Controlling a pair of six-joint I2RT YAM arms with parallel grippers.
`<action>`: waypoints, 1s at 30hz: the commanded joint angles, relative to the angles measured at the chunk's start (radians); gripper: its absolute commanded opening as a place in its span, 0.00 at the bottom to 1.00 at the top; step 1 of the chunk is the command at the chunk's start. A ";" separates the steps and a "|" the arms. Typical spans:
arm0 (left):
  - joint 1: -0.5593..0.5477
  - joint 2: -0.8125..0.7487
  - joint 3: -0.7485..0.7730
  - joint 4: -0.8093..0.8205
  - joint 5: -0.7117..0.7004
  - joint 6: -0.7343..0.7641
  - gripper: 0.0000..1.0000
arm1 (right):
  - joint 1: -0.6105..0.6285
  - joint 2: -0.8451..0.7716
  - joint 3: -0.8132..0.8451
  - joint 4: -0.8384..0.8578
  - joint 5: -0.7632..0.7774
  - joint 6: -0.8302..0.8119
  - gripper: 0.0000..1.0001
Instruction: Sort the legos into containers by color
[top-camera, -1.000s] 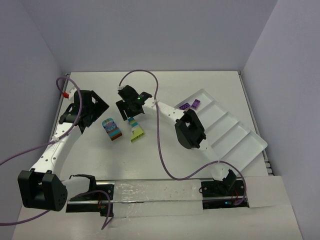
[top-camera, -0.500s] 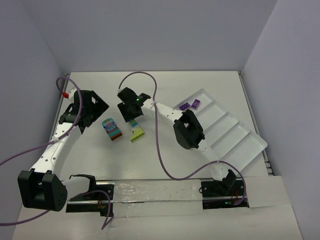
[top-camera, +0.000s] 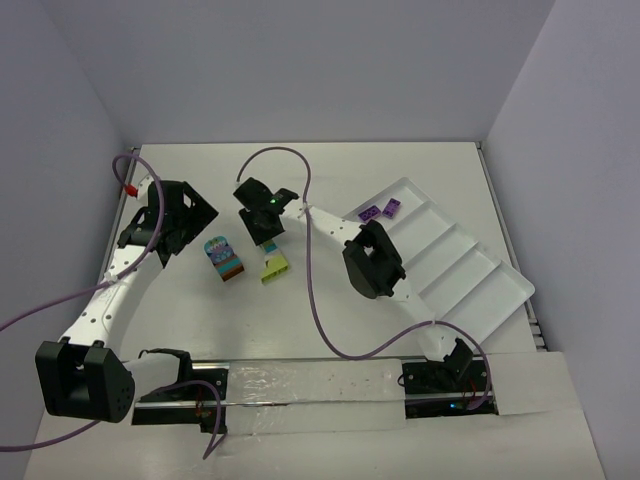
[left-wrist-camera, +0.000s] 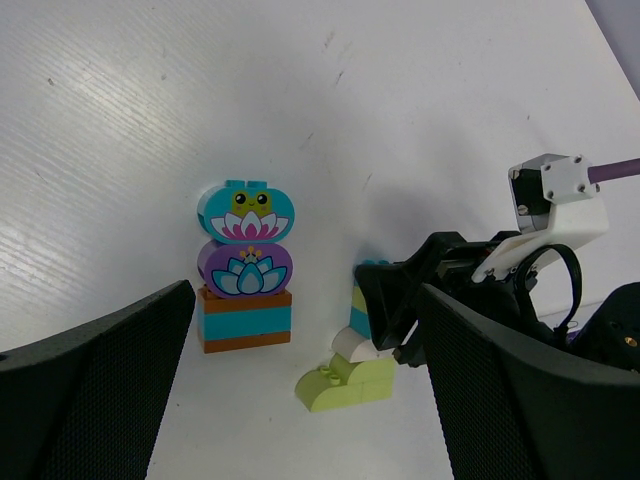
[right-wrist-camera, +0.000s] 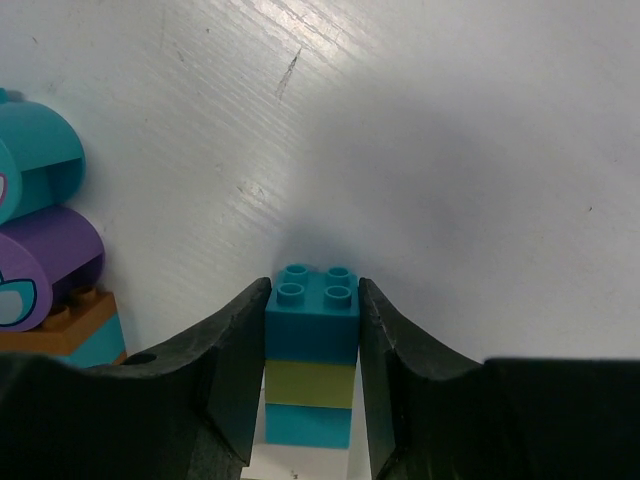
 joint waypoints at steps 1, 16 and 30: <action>0.008 -0.020 0.013 0.009 0.017 0.014 0.99 | 0.003 -0.081 0.008 0.011 0.030 0.008 0.13; -0.030 0.080 -0.160 0.457 0.671 0.114 0.97 | -0.205 -0.580 -0.550 0.315 -0.085 0.297 0.08; -0.237 0.226 -0.319 0.993 0.767 -0.144 0.99 | -0.209 -0.626 -0.595 0.318 -0.033 0.355 0.08</action>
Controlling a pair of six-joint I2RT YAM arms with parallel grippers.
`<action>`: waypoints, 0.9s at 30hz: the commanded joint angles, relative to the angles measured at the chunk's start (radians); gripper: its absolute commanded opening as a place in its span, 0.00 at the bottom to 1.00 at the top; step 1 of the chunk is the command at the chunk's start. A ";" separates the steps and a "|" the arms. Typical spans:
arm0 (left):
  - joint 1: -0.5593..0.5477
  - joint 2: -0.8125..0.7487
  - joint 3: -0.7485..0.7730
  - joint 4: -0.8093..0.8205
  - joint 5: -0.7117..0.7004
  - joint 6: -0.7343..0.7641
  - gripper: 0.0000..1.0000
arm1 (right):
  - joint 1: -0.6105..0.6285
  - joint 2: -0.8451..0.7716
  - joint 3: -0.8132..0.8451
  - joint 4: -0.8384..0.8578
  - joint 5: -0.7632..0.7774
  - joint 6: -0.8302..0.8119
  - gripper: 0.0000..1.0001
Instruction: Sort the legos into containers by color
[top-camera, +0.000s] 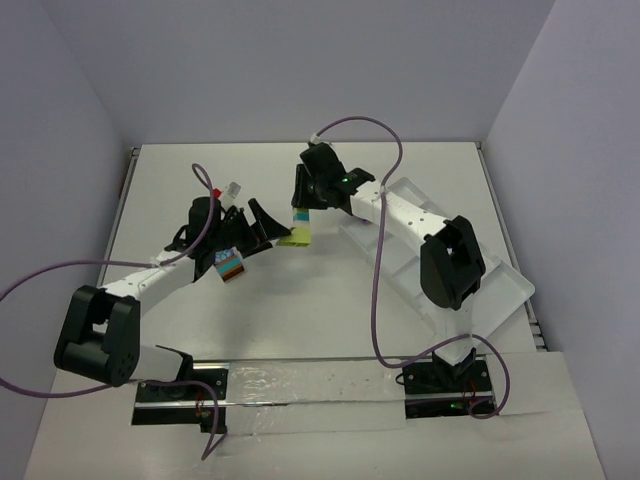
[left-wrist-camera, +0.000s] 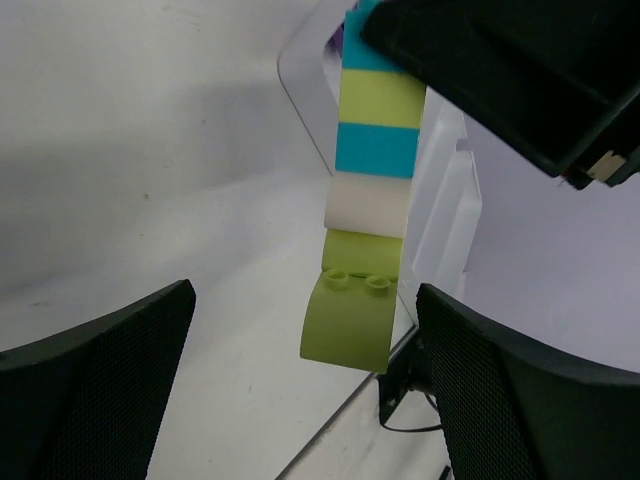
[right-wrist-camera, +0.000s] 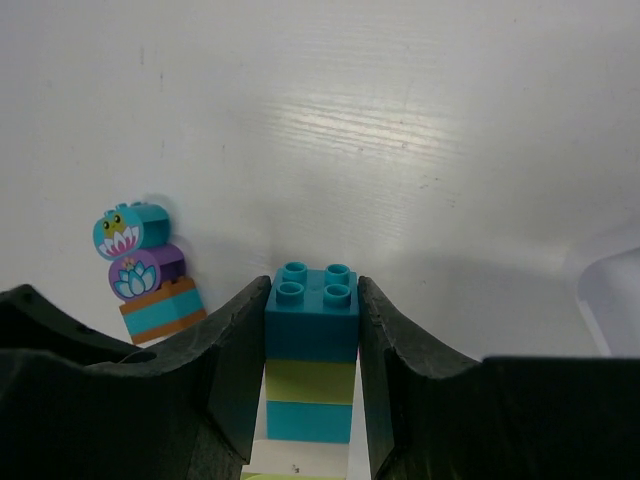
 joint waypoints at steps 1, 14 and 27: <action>-0.070 0.040 -0.062 0.338 0.010 -0.154 0.99 | 0.001 -0.032 0.018 0.033 0.005 0.024 0.08; -0.144 0.189 0.006 0.408 -0.033 -0.214 0.93 | 0.003 -0.053 -0.013 0.046 -0.010 0.019 0.08; -0.148 0.172 -0.007 0.446 -0.096 -0.243 0.60 | 0.006 -0.065 -0.036 0.043 -0.011 0.007 0.08</action>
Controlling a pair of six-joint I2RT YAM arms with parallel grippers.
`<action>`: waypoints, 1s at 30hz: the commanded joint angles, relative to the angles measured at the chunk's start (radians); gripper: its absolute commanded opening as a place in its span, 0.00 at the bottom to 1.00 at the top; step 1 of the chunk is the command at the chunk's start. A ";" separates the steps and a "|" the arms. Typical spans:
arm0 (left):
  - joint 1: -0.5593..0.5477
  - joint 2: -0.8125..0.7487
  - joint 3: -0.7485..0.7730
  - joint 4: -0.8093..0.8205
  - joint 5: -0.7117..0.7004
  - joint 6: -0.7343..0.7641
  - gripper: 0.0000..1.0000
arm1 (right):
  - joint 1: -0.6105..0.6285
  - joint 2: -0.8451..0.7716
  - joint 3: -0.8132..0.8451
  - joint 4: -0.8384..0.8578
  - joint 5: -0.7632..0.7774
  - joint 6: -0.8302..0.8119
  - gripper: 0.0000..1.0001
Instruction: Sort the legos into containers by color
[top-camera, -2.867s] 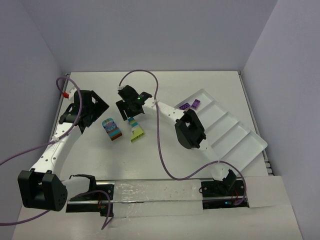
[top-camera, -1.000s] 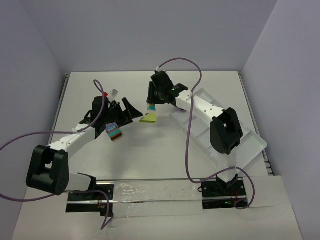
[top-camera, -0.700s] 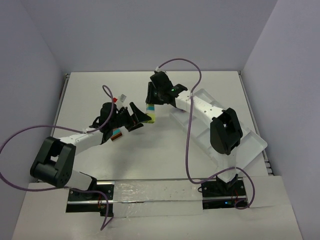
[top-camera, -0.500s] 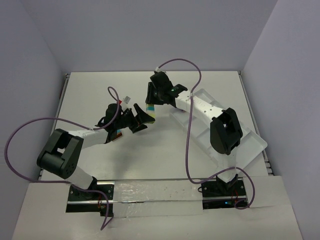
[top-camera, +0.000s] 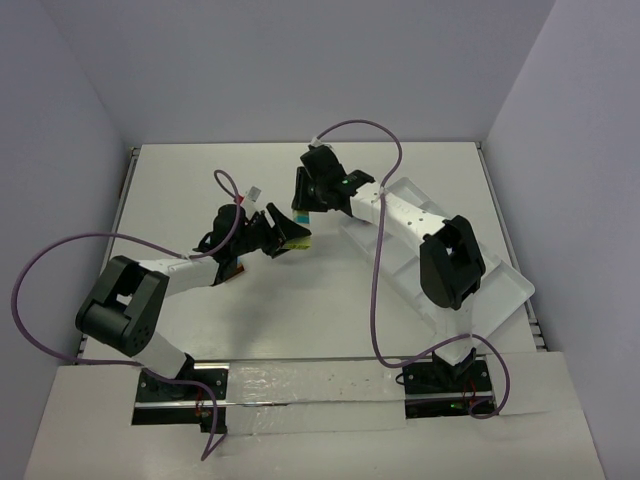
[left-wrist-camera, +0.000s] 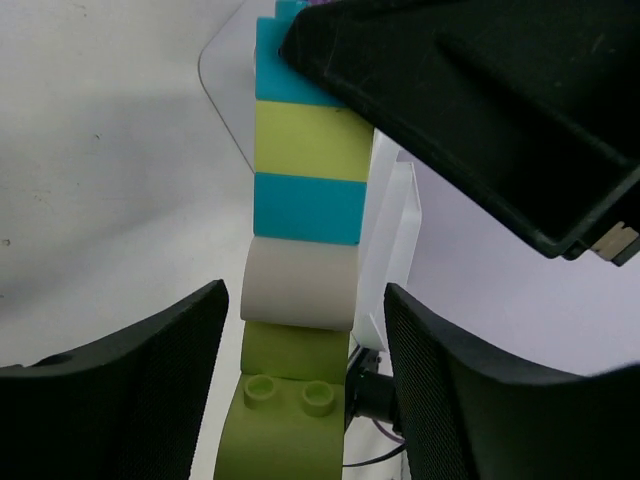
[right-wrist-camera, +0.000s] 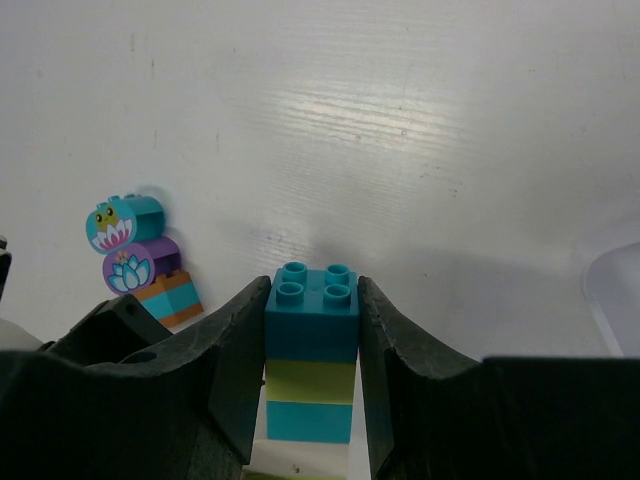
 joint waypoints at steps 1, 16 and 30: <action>-0.006 -0.014 0.027 0.073 -0.028 -0.003 0.51 | 0.004 -0.066 -0.014 0.037 0.003 -0.003 0.08; -0.006 -0.073 -0.037 -0.072 -0.035 0.083 0.00 | -0.021 -0.054 0.001 0.017 0.013 -0.021 0.08; -0.006 -0.238 0.005 -0.447 -0.208 0.259 0.00 | -0.043 -0.055 -0.017 0.028 -0.001 -0.016 0.08</action>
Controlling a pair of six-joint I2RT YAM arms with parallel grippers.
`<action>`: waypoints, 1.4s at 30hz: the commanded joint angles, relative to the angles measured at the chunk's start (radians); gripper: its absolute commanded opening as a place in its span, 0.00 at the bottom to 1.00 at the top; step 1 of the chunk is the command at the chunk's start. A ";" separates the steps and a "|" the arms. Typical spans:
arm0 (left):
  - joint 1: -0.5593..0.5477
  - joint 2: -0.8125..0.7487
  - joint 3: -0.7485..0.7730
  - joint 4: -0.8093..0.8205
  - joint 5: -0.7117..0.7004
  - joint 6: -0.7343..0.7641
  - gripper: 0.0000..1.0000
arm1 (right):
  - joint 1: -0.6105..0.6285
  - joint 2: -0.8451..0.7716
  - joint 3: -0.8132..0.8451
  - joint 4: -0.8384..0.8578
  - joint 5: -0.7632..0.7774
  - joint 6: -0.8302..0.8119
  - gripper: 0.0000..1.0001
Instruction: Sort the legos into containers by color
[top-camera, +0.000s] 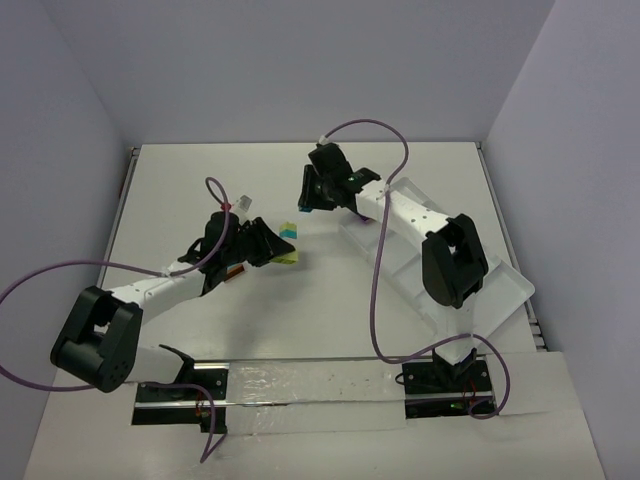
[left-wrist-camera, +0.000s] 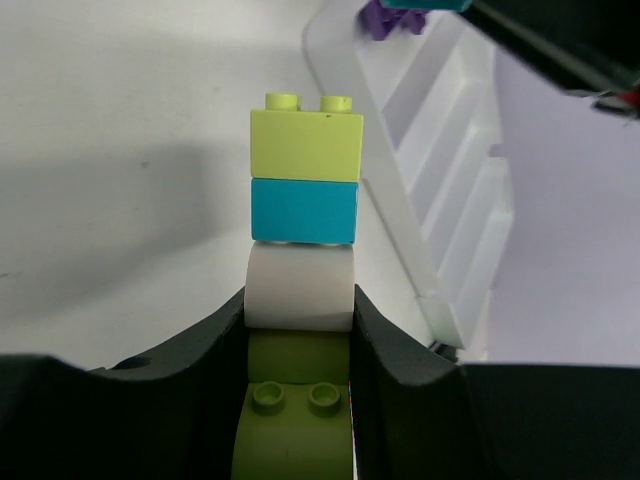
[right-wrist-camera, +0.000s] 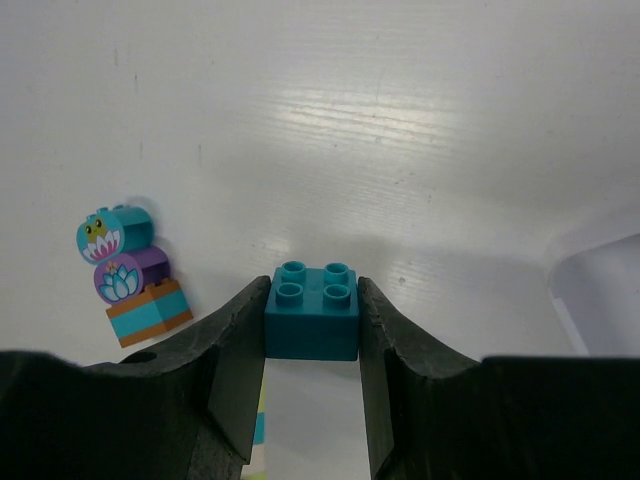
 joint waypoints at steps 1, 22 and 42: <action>-0.003 -0.033 0.068 -0.148 -0.108 0.089 0.00 | -0.006 -0.057 -0.008 0.024 0.024 -0.014 0.08; -0.002 -0.026 0.235 -0.321 -0.111 0.221 0.00 | -0.242 -0.450 -0.504 0.050 0.170 -0.106 0.09; -0.002 0.038 0.386 -0.325 0.020 0.243 0.00 | -0.491 -0.387 -0.584 0.041 0.251 -0.076 0.44</action>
